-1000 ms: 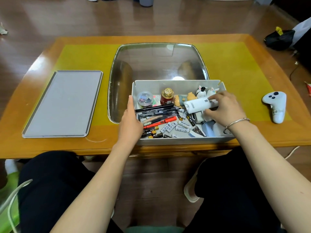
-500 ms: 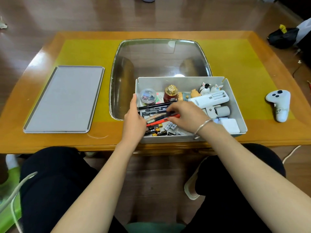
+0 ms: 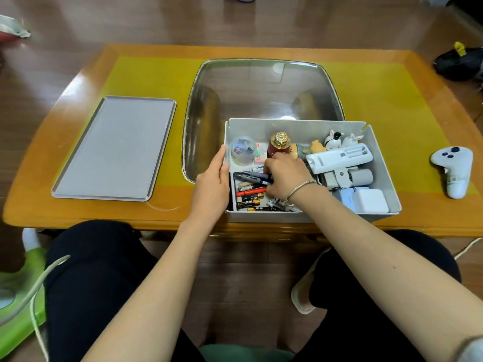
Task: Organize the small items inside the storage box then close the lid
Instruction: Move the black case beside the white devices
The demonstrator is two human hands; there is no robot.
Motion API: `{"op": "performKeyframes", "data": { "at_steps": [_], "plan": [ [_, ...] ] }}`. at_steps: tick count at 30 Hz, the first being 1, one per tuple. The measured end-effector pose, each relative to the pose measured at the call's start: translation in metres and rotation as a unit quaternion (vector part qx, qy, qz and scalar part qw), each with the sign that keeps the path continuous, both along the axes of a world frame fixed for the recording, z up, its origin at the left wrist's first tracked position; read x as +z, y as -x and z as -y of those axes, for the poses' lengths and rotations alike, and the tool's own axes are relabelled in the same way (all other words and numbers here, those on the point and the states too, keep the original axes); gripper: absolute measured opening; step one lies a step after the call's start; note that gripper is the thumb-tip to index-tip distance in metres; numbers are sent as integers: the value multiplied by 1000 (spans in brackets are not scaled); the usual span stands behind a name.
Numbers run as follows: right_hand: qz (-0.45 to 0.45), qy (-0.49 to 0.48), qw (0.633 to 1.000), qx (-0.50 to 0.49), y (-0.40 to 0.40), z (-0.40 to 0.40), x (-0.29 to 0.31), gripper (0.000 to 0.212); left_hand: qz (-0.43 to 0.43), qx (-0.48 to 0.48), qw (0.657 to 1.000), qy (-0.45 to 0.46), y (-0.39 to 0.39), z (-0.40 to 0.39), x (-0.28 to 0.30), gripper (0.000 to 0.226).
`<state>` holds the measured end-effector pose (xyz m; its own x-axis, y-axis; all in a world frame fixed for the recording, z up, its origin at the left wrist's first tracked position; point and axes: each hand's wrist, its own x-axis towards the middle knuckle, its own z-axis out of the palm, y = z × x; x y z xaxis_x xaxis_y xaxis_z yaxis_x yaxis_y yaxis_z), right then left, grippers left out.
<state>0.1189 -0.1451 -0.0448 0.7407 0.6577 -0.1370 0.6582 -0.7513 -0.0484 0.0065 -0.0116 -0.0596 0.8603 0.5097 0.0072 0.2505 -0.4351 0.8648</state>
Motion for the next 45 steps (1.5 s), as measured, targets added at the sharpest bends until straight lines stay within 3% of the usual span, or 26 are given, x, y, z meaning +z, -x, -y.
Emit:
{"op": "performKeyframes", "data": {
  "at_steps": [6, 12, 15, 18, 25, 28, 31, 34, 37, 40, 45],
  "plan": [
    [2, -15, 1000, 1, 3, 2, 3, 17, 5, 9, 1000, -1, 1, 1, 1, 44],
    [29, -55, 998, 0, 7, -3, 2, 36, 30, 12, 999, -9, 0, -1, -6, 43],
    [-86, -142, 986, -21, 19, -18, 2, 35, 29, 21, 999, -19, -1, -1, -9, 42],
    [-196, -122, 973, -22, 30, -31, -3, 37, 23, 31, 999, -12, -2, -1, -11, 42],
    [-251, -115, 957, -86, 28, -37, -4, 37, 19, 30, 999, -36, -3, -2, -12, 42],
    [-271, -186, 937, -121, 23, -23, 6, 33, 3, 29, 998, -55, -3, -1, -11, 42],
    [-219, -292, 916, -170, 11, 5, 26, 28, -21, 23, 995, -92, -5, 0, -8, 41],
    [-102, -349, 905, -220, -4, 42, 43, 28, -51, 26, 991, -122, -10, 3, -1, 42],
    [-29, -345, 897, -275, -20, 80, 47, 15, -77, 28, 986, -143, -18, 10, 6, 51],
    [14, -324, 889, -322, -28, 112, 44, 30, -92, 44, 982, -157, -22, 15, 8, 51],
    [49, -284, 888, -359, -30, 135, 33, 32, -73, 54, 987, -134, -22, 15, 4, 62]
  ]
}}
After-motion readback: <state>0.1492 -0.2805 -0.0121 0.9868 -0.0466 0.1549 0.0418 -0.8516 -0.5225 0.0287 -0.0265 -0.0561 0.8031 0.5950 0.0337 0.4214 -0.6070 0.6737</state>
